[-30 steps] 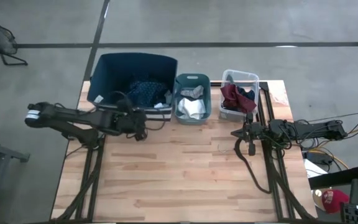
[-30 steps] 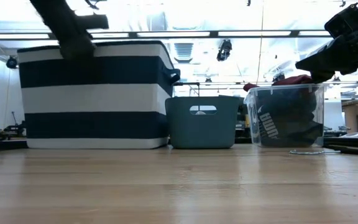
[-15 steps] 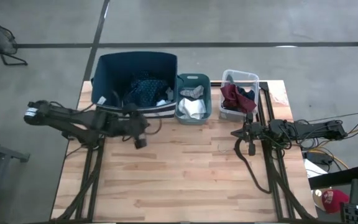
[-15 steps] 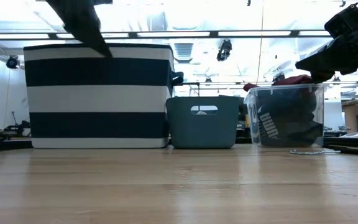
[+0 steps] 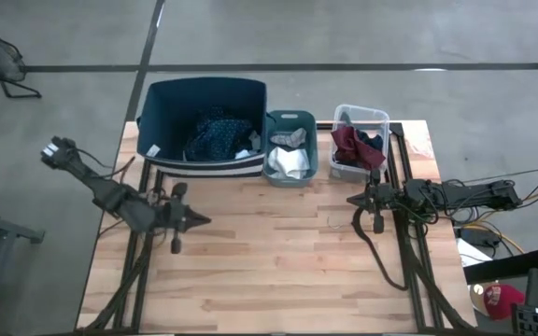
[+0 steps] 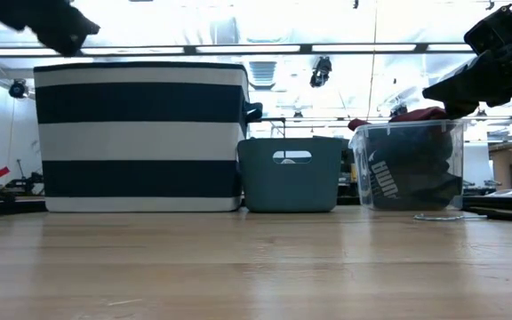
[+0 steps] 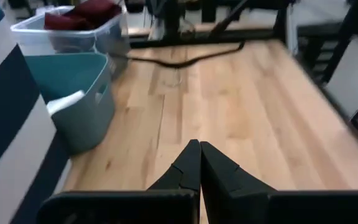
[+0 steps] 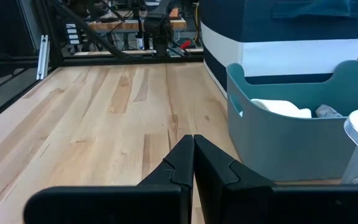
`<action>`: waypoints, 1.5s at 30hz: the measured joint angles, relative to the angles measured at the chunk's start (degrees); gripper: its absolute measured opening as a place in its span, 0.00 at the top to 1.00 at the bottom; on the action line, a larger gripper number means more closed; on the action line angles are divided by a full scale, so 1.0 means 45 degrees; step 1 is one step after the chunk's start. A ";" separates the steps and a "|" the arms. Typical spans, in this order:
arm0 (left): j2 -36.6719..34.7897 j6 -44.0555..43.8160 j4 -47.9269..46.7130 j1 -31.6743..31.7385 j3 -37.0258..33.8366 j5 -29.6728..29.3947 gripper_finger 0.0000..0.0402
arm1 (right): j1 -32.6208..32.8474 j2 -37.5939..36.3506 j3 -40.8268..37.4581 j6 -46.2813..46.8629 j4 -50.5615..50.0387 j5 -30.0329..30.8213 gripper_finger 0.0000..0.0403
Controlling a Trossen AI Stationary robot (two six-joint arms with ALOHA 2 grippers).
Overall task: Pick & Place Cloths
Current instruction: Return to Home Position
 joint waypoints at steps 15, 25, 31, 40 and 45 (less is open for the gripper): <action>-0.6548 0.1622 0.2032 0.0030 -0.4110 0.3473 0.99 | 0.0002 0.0000 -0.0002 -0.0012 0.0001 0.0000 0.98; -0.8562 0.2206 0.2021 0.0079 -0.5884 0.3464 0.99 | 0.0005 0.0000 0.0000 -0.0015 0.0002 0.0000 0.98; -0.8551 0.2654 0.2739 0.0079 -0.6509 0.3151 0.99 | 0.0000 -0.0004 0.0000 -0.0011 0.0000 0.0000 0.98; -0.8486 0.2213 0.2737 0.0074 -0.6530 0.3353 0.99 | 0.0000 0.0005 0.0000 -0.0012 0.0000 0.0000 0.98; -0.8394 0.2224 0.2732 0.0074 -0.6539 0.3367 0.99 | 0.0000 0.0005 0.0000 -0.0010 0.0002 0.0000 0.98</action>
